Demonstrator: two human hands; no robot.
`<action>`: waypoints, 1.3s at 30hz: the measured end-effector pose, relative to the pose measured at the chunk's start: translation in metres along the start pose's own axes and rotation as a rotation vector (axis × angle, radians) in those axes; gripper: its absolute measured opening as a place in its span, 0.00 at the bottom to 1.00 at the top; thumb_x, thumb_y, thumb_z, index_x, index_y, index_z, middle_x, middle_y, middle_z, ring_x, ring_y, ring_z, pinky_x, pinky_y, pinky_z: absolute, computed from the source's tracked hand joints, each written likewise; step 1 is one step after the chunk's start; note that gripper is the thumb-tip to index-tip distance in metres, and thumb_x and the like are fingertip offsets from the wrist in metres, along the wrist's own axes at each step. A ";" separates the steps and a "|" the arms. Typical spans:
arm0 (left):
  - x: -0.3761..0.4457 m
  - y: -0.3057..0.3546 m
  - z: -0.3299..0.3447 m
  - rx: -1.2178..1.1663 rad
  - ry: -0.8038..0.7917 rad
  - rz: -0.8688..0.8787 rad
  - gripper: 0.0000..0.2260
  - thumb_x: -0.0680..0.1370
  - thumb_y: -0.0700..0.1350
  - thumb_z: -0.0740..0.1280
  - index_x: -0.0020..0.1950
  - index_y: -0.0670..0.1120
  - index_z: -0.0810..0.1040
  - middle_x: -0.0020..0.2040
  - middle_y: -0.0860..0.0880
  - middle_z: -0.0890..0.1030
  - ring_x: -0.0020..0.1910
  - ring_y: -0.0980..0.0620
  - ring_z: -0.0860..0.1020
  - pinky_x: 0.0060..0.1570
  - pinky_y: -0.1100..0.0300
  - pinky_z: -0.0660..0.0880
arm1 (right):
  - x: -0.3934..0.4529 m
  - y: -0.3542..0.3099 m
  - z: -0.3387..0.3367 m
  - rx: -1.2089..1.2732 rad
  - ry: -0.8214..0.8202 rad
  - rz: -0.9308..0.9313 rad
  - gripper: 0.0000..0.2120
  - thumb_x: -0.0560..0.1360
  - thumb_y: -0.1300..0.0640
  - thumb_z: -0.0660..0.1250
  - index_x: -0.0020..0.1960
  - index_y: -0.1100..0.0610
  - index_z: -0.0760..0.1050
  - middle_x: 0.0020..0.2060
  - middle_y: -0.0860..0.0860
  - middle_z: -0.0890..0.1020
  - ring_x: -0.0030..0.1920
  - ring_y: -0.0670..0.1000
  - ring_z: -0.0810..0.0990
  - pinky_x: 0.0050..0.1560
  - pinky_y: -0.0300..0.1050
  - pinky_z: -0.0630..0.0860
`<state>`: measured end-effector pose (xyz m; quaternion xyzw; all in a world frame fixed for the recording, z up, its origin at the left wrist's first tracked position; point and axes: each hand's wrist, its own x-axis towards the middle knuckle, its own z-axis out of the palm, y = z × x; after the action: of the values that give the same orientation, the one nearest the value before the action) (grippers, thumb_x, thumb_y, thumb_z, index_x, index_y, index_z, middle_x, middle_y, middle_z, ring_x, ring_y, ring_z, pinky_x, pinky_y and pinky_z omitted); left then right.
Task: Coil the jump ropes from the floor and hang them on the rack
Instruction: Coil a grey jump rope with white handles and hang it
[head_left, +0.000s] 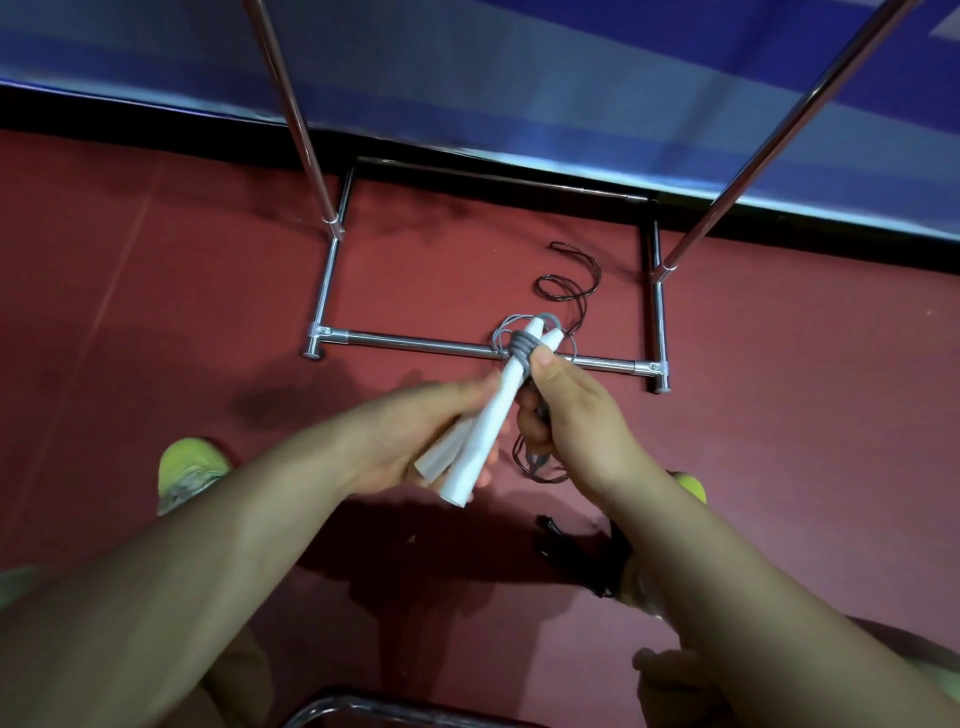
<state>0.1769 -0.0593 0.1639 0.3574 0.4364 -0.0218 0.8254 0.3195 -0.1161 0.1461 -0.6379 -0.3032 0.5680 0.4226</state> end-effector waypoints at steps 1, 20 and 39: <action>-0.001 -0.001 0.000 -0.001 -0.027 -0.002 0.18 0.66 0.54 0.68 0.45 0.41 0.74 0.29 0.47 0.76 0.25 0.52 0.77 0.26 0.63 0.75 | -0.001 0.000 0.000 0.002 0.000 -0.016 0.17 0.84 0.53 0.51 0.38 0.57 0.63 0.28 0.51 0.64 0.25 0.46 0.60 0.25 0.37 0.59; 0.006 -0.009 -0.004 0.155 0.246 0.057 0.12 0.78 0.53 0.63 0.41 0.46 0.73 0.25 0.54 0.67 0.20 0.57 0.62 0.24 0.67 0.59 | 0.000 -0.003 0.001 -0.459 0.003 0.132 0.26 0.80 0.39 0.51 0.35 0.56 0.72 0.17 0.41 0.70 0.20 0.39 0.68 0.30 0.38 0.62; 0.019 -0.009 -0.014 0.400 0.216 -0.064 0.10 0.78 0.53 0.64 0.44 0.47 0.75 0.26 0.54 0.68 0.22 0.56 0.64 0.26 0.65 0.61 | -0.023 -0.037 -0.030 -1.087 -0.177 -0.299 0.10 0.77 0.53 0.64 0.38 0.54 0.72 0.31 0.49 0.76 0.36 0.55 0.74 0.37 0.49 0.66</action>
<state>0.1753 -0.0521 0.1401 0.5003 0.5202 -0.0957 0.6855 0.3489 -0.1245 0.1896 -0.6638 -0.6730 0.3157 0.0825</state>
